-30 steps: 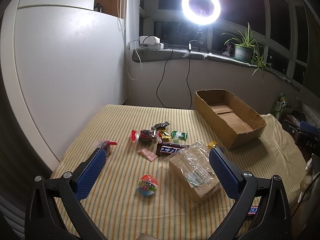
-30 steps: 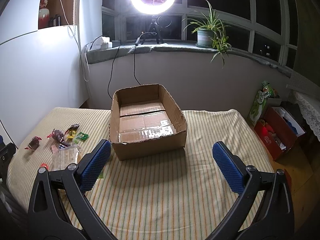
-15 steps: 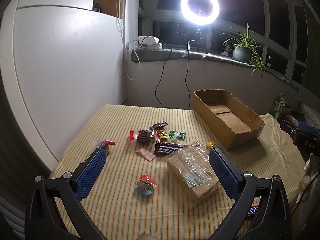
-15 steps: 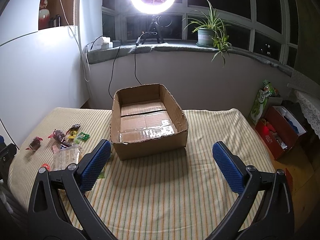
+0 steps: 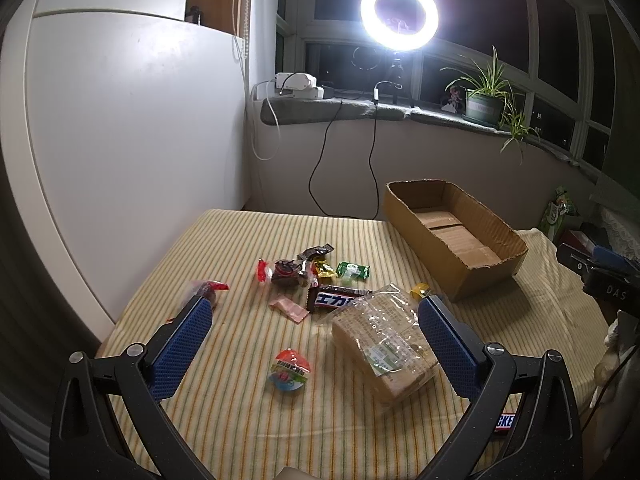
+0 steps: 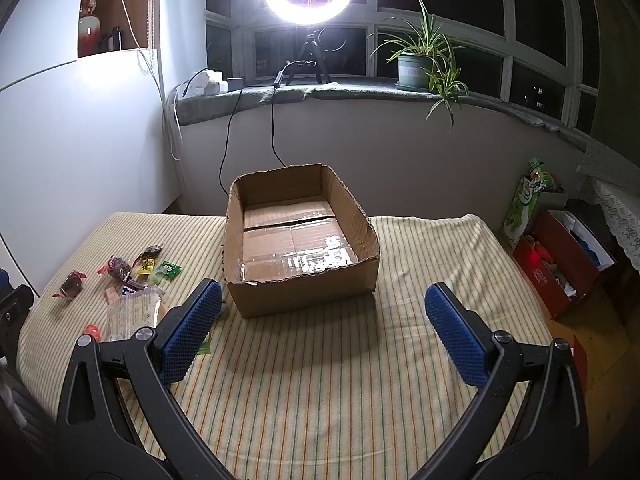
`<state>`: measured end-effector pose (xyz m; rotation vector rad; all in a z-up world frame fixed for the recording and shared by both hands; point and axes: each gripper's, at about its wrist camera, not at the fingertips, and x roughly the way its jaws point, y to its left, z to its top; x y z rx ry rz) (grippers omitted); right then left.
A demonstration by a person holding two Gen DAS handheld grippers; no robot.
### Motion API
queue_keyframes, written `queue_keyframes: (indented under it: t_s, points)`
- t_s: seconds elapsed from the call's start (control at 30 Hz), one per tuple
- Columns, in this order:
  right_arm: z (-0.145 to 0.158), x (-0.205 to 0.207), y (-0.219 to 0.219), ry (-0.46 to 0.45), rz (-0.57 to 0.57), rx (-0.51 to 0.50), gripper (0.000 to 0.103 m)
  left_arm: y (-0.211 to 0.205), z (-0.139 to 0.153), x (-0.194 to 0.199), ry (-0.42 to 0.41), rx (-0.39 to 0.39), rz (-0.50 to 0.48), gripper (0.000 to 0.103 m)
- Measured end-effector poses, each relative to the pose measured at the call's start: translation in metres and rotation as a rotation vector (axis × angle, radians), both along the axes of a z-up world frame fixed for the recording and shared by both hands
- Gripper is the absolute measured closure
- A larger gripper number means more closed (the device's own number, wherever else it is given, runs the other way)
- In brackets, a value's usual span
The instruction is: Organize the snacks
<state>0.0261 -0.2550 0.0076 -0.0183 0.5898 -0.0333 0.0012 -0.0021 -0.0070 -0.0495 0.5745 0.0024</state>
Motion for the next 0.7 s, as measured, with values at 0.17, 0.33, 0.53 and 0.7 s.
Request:
queue_keyframes:
  t_s: [0.17, 0.33, 0.53, 0.7]
  points:
    - [-0.0002, 0.0002, 0.0003, 0.000, 0.000, -0.001, 0.000, 0.0000, 0.0002, 0.0007, 0.001, -0.002, 0.000, 0.001]
    - [-0.0020, -0.0003, 0.0019, 0.002, 0.006, -0.001, 0.000, -0.0001, -0.0001, 0.0007, 0.002, -0.005, 0.002, 0.001]
    - [-0.0036, 0.0001, 0.0030, 0.004, 0.009, -0.002, 0.000, 0.0003, -0.0006, 0.0010, 0.003, -0.004, 0.001, 0.001]
    - [-0.0062, 0.0003, 0.0053, 0.011, 0.018, -0.001, 0.000, 0.0029, -0.0030, 0.0032, 0.011, -0.009, 0.002, 0.001]
